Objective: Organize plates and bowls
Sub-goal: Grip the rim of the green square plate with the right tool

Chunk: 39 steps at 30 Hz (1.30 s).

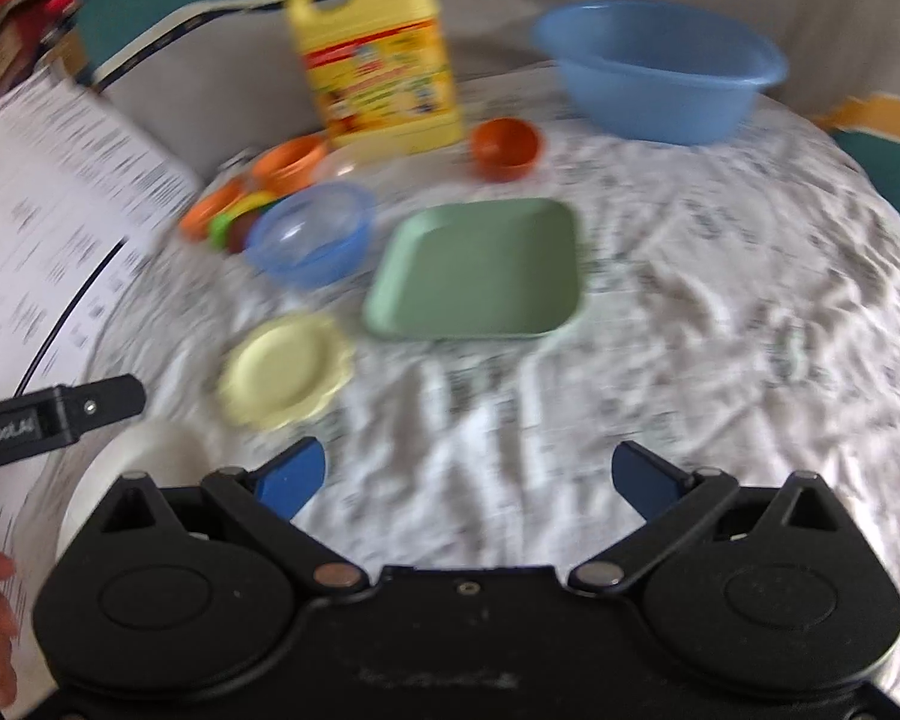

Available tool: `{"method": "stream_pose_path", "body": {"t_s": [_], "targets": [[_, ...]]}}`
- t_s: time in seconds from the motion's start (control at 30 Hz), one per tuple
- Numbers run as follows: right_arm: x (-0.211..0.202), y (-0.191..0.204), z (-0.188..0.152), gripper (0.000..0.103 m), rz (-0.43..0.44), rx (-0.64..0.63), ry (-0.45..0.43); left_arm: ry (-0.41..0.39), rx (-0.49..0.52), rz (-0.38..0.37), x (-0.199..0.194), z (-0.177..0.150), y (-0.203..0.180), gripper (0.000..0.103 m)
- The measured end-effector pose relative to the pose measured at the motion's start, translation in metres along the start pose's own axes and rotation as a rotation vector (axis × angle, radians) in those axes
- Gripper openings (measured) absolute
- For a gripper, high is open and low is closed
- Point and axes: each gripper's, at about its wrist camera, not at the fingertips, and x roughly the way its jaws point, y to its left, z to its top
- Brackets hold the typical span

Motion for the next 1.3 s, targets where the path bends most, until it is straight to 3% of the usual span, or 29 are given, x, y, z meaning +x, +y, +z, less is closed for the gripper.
{"method": "stream_pose_path", "body": {"t_s": [0.23,0.4,0.6,0.77,0.9,1.03,1.3], "targets": [[0.012,-0.050,0.024,0.103,-0.044,0.121,-0.042,-0.001,0.087,-0.078,0.029,0.018,-0.055,0.103],[0.028,-0.070,0.047,0.095,-0.029,0.163,-0.065,0.018,0.129,-0.098,0.059,0.031,-0.083,0.103],[0.064,-0.076,0.073,0.071,0.037,0.178,-0.051,0.065,0.142,-0.128,0.089,0.037,-0.099,0.085],[0.096,-0.072,0.085,0.042,0.062,0.181,-0.022,0.096,0.148,-0.154,0.106,0.039,-0.106,0.072],[0.118,-0.068,0.090,0.032,0.081,0.180,0.000,0.099,0.154,-0.161,0.115,0.043,-0.110,0.072],[0.132,-0.070,0.087,0.009,0.100,0.187,0.017,0.122,0.157,-0.167,0.124,0.043,-0.114,0.070],[0.126,-0.098,0.078,0.003,0.120,0.255,-0.003,0.144,0.186,-0.186,0.140,0.043,-0.132,0.062]]}}
